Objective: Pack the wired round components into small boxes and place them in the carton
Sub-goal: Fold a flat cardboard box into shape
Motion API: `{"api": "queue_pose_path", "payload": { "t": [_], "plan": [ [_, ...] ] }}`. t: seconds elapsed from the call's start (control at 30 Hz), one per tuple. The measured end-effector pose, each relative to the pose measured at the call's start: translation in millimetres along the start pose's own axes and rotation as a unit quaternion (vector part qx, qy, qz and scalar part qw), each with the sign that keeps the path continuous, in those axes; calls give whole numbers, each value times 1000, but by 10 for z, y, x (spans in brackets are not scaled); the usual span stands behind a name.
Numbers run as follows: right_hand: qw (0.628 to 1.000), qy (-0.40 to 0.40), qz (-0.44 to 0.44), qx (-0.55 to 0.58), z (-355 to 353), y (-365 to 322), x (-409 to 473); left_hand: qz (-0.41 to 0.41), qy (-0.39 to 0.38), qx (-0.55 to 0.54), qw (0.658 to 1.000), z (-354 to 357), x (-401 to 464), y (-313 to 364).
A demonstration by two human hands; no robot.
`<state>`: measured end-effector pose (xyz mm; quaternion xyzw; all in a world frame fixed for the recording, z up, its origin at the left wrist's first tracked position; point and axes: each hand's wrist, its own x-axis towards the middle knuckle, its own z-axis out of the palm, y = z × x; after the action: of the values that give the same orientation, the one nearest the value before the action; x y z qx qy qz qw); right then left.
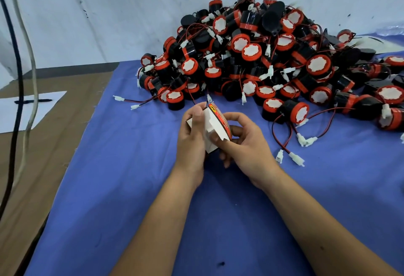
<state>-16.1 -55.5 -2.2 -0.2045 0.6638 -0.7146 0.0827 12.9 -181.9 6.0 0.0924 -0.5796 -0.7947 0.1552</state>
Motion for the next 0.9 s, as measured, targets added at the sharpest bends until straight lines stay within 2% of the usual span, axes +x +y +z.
{"api": "queue_pose_path", "payload": {
  "t": [0.1,0.17,0.3,0.37,0.43,0.53,0.63,0.77,0.83,0.9],
  "plan": [
    [1000,12,-4,-19,111,-5,-59,55,70,23,996,47,2,-91],
    [1000,4,-19,-15,154,-13,-85,97,86,31,991,41,13,-97],
    [993,-106,-30,30,106,-29,-96,162,114,65,978,-36,43,-20],
    [994,-111,-15,7,82,-49,-89,183,126,121,968,-98,49,-8],
    [997,-71,-17,-34,51,-57,-59,198,104,193,955,-139,41,-8],
    [996,-50,-32,-59,4,-16,-8,201,50,241,948,-148,44,-28],
    [1000,-9,3,-5,7,33,-1,195,-3,261,945,-70,16,-59],
    [997,54,26,50,-45,18,38,167,-69,233,956,-24,-55,-35],
    [995,48,46,69,-106,16,62,155,-110,246,950,-38,-57,-22],
    [994,8,50,95,-143,26,59,183,-114,286,934,-43,-46,-46]
  ]
}}
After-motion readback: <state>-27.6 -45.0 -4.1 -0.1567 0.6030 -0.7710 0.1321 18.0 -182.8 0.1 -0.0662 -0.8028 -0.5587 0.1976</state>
